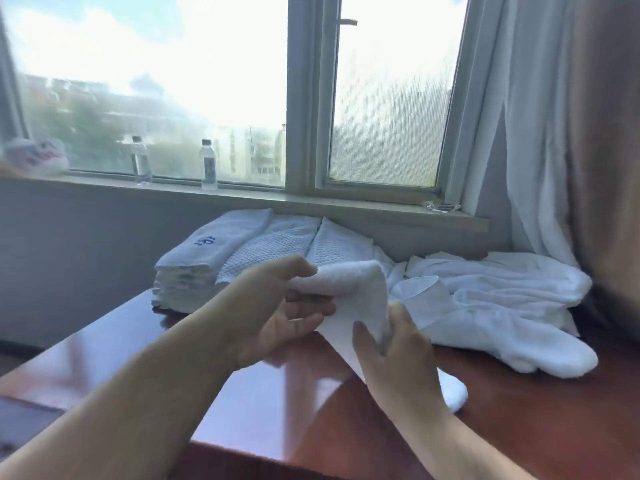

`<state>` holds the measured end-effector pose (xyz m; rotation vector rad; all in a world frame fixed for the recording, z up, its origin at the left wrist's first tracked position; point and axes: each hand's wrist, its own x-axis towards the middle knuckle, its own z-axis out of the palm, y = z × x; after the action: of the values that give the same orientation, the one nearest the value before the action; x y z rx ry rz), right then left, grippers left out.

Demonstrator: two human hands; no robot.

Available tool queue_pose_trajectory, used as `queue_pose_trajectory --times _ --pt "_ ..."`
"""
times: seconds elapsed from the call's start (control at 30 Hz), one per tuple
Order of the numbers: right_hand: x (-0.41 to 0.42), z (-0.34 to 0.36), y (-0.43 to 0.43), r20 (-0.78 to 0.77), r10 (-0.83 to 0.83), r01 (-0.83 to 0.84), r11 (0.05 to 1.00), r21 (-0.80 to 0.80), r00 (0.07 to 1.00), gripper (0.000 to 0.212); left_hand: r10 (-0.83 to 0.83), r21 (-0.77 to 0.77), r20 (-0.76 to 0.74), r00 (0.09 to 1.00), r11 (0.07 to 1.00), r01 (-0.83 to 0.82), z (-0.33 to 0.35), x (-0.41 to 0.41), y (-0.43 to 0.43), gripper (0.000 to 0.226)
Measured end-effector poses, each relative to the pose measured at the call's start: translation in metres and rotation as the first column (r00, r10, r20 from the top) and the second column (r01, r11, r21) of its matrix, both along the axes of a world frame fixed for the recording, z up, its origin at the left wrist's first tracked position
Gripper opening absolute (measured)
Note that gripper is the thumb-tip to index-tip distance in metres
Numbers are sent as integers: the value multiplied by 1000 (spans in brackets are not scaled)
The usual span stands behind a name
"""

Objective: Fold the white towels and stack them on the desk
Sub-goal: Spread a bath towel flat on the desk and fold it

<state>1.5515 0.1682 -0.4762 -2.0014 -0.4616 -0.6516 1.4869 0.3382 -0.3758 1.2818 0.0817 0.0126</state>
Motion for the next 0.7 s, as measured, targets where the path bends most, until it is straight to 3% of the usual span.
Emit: queue_pose_trajectory --times 0.1,0.17,0.33,0.4,0.43,0.5,0.57,0.63,0.7 --pt "11 41 7 -14 132 -130 984 122 991 13 -33 222 178 984 975 -7 31 -10 10 42" --pt "21 71 10 -68 258 -238 948 212 964 12 2 367 322 947 922 -127 46 -14 20 64" --pt "43 118 23 -129 529 -392 751 531 839 14 161 555 612 774 610 -566 34 -5 51 82" --pt "48 128 32 -110 595 -417 670 614 796 17 218 553 604 766 577 -601 19 4 61 96" --pt "51 132 36 -102 614 -420 641 643 782 16 232 564 558 797 599 -569 13 7 67 106" --pt "57 141 46 -84 653 -433 587 684 753 15 185 515 388 903 769 -379 4 13 76 112" --pt "62 148 57 -66 676 -443 551 708 734 21 48 406 203 978 905 -129 -9 17 86 75" --pt "68 153 68 -69 685 -438 537 721 726 25 -22 416 89 996 909 -17 -22 19 89 39" --pt "76 156 78 -86 683 -428 545 721 725 25 -18 439 103 995 898 -30 -34 26 92 33"
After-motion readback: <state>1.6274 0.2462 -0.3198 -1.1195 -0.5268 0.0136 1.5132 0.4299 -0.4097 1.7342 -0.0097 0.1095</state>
